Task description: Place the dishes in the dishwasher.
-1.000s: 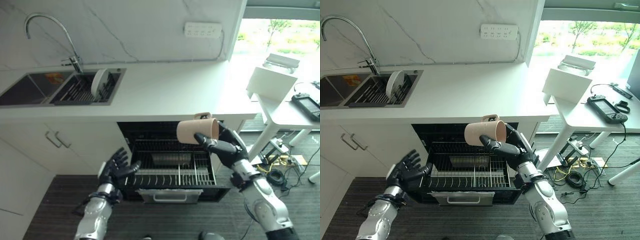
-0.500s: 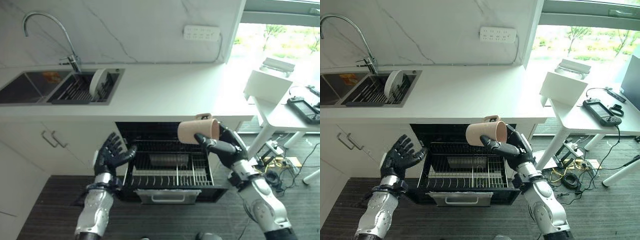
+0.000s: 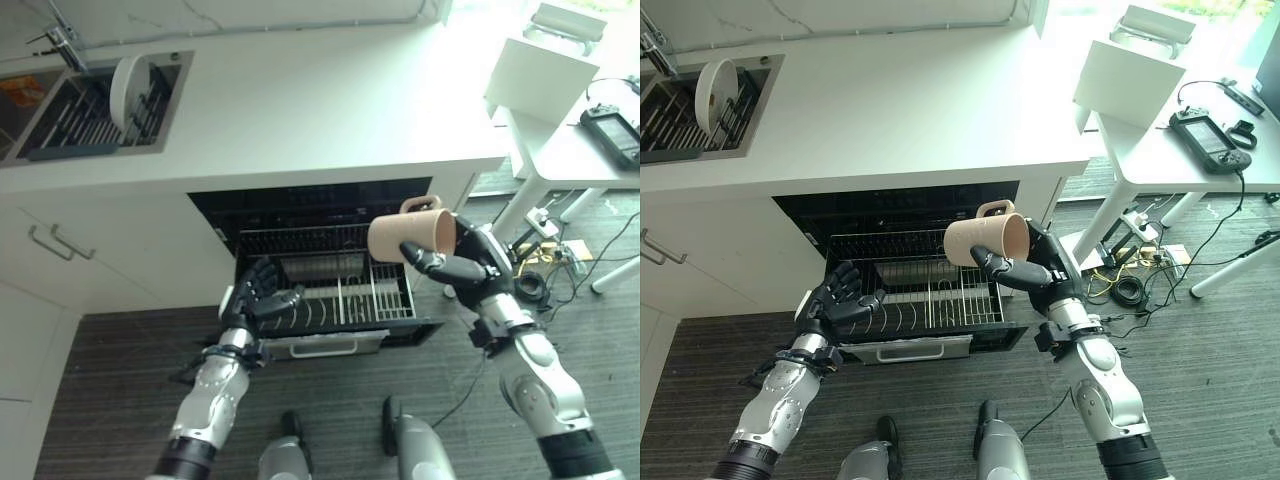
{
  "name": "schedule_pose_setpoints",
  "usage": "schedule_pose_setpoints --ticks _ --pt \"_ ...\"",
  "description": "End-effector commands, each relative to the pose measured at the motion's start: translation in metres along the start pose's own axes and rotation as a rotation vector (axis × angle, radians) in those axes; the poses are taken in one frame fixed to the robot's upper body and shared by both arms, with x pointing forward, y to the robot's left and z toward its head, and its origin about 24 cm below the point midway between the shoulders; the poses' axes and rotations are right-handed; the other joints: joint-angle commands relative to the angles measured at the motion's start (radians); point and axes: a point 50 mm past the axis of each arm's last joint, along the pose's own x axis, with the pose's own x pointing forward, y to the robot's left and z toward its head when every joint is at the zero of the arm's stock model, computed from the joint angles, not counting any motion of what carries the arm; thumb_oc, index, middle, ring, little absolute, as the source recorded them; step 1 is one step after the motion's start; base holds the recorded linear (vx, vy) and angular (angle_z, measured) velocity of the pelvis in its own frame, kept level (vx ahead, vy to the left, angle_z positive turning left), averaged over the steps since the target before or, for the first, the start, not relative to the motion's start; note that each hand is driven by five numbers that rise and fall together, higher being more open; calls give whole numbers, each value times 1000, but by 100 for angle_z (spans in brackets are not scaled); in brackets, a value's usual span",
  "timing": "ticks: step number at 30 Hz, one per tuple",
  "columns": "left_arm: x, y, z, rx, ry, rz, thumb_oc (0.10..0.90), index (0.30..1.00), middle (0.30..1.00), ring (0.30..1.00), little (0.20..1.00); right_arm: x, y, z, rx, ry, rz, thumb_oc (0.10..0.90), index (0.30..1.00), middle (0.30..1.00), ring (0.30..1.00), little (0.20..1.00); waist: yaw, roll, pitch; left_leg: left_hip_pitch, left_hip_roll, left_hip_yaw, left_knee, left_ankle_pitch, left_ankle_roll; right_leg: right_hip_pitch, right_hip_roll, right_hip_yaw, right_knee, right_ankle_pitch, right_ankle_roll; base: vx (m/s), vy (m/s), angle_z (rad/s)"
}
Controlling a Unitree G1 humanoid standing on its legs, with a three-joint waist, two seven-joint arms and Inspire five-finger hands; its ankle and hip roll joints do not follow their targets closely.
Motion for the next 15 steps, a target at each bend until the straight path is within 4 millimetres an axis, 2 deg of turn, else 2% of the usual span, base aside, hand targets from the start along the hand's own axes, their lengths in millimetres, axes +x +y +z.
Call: schedule_pose_setpoints --ticks 1,10,13,15 --pt "7 -8 43 96 -192 -43 800 900 900 900 900 11 17 66 -76 -335 81 400 300 300 300 300 14 1 -77 20 67 -41 96 -91 -17 64 -65 -2 -39 -42 87 31 -8 4" --pt "23 -13 64 297 -205 -24 800 900 900 900 900 38 33 90 -188 -386 128 400 300 300 300 300 20 2 24 -51 51 -78 96 -68 -23 8 -65 -6 -39 -24 87 -101 -8 5" --pt "31 -7 70 407 -174 -2 800 900 900 900 900 47 40 97 -241 -394 153 400 300 300 300 300 19 3 52 -71 45 -84 96 -64 -25 -10 -66 -5 -39 -18 88 -87 10 5" --pt "38 3 75 540 -135 29 800 900 900 900 900 54 43 105 -294 -393 179 400 300 300 300 300 18 4 60 -77 42 -86 96 -63 -26 -15 -70 -9 -39 -16 90 -45 6 3"
